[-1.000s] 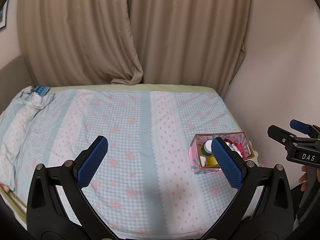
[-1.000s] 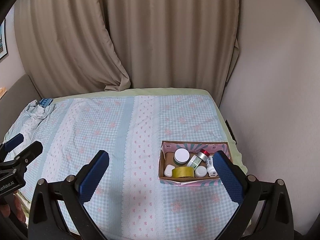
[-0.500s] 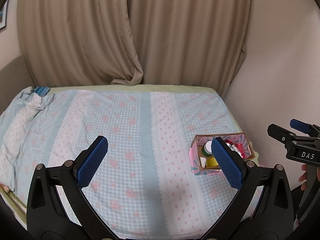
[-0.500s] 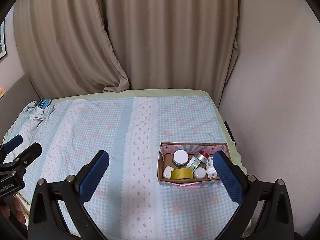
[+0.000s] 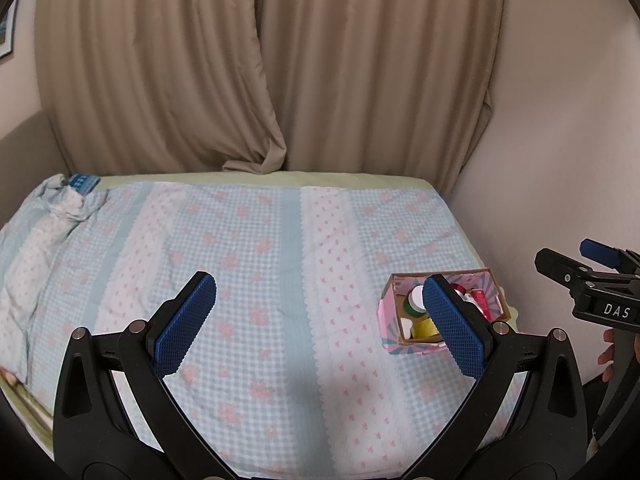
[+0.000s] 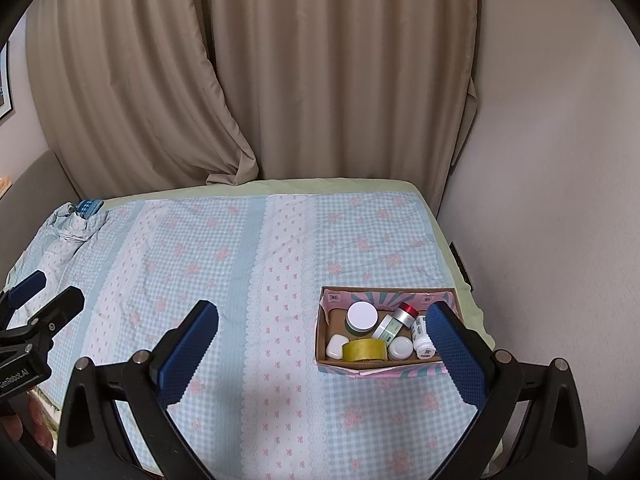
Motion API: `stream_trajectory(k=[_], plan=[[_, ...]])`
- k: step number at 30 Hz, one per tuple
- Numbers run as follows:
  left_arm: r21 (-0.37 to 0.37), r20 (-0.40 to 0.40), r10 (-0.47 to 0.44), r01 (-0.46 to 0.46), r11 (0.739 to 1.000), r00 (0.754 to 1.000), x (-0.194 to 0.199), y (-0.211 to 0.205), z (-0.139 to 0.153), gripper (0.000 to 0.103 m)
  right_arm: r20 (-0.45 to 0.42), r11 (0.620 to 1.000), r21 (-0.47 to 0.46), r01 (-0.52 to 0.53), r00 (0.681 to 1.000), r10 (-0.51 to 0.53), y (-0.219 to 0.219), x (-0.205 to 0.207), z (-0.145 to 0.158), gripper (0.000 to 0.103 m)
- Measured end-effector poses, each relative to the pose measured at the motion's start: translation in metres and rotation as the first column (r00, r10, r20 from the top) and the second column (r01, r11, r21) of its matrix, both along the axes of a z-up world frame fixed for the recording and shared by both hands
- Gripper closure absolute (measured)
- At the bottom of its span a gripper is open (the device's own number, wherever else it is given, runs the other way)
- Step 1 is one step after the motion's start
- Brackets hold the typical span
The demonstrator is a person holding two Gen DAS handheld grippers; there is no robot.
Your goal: Organize rigid objects
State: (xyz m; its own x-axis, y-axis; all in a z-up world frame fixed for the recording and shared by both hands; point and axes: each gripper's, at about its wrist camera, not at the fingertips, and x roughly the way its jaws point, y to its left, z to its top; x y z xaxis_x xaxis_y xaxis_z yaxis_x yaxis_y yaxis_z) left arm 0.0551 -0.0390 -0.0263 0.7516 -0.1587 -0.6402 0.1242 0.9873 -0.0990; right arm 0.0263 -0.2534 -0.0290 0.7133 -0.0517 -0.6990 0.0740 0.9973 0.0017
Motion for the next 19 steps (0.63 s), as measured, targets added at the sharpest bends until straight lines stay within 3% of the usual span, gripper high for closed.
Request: stream_trajectory(k=[5, 12, 19], plan=[[0.006, -0.01, 0.032, -0.032, 0.999, 0.999, 0.006, 0.003, -0.005, 0.0, 0.001, 1.0, -0.002, 0.001, 1.0, -0.001, -0.001, 0.005, -0.001, 0.0], [0.048, 0.041, 0.087, -0.089, 0.995, 0.995, 0.008, 0.004, -0.006, 0.0, -0.002, 1.0, -0.002, 0.001, 1.0, -0.001, -0.002, 0.011, -0.003, 0.0], [0.055, 0.031, 0.092, -0.093, 0.994, 0.995, 0.015, 0.006, -0.013, 0.0, -0.009, 1.0, -0.002, 0.015, 1.0, -0.015, -0.001, 0.015, -0.006, 0.0]])
